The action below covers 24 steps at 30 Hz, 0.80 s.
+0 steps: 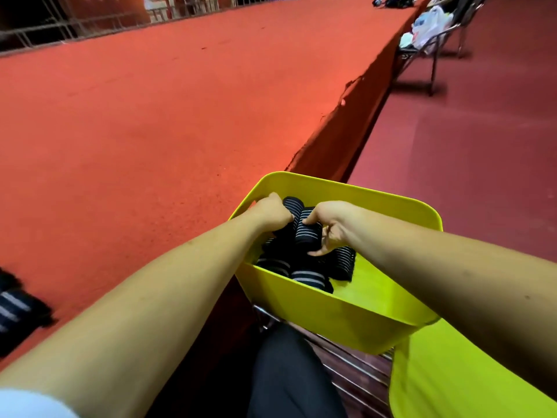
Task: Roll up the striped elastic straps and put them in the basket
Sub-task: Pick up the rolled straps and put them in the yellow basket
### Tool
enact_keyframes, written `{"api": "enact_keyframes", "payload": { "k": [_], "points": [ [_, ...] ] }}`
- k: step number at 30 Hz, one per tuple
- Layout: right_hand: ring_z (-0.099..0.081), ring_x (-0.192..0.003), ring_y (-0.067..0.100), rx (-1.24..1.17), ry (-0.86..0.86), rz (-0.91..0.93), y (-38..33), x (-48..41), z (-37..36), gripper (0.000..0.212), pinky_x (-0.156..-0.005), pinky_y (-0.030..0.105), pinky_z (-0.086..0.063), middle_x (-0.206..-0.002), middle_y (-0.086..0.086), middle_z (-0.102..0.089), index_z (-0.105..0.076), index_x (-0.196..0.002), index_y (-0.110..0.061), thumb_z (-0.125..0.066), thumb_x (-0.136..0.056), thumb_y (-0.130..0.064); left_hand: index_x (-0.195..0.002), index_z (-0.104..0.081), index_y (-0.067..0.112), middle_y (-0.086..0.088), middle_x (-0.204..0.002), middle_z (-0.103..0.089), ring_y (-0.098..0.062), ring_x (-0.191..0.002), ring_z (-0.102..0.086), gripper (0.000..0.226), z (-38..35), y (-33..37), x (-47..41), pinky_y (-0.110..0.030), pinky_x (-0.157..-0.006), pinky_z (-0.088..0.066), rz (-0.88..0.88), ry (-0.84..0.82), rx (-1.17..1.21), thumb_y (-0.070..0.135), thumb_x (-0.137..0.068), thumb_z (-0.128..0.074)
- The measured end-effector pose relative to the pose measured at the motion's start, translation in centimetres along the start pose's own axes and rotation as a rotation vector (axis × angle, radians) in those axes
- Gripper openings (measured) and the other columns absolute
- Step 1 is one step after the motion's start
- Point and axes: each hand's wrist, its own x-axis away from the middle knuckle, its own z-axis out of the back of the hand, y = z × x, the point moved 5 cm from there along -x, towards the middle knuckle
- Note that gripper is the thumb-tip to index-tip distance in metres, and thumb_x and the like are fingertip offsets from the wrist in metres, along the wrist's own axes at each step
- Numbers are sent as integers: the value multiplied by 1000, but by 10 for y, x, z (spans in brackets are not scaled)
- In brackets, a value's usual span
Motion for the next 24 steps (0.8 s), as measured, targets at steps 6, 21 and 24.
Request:
{"api": "enact_keyframes", "payload": {
  "k": [6, 21, 24],
  "points": [
    [-62, -94, 34, 72, 34, 97, -1, -28, -12, 8, -90, 51, -48, -99, 17, -57, -49, -95, -1, -47, -102, -3, -138, -37, -1, -24, -133, -55, -37, -118, -57, 54, -13, -8, -26, -37, -83, -44, 21, -33, -169, 26, -97, -57],
    [-67, -83, 36, 508, 424, 429, -22, -16, 9, 20, -75, 43, -60, -83, 15, -60, -55, -73, -7, -66, -87, -15, -100, -68, 5, -12, -93, -71, -28, -80, -67, 24, 22, 2, 0, -36, -67, -55, -105, -42, -243, 28, -94, -63],
    [-63, -76, 34, 416, 411, 530, -45, 21, 4, 14, -69, 43, -58, -75, 14, -55, -52, -77, -7, -61, -87, -13, -106, -66, 2, -15, -98, -71, -24, -82, -69, 18, 67, -6, 34, -31, -73, -59, -154, -114, 285, 17, -97, -62]
  ]
}}
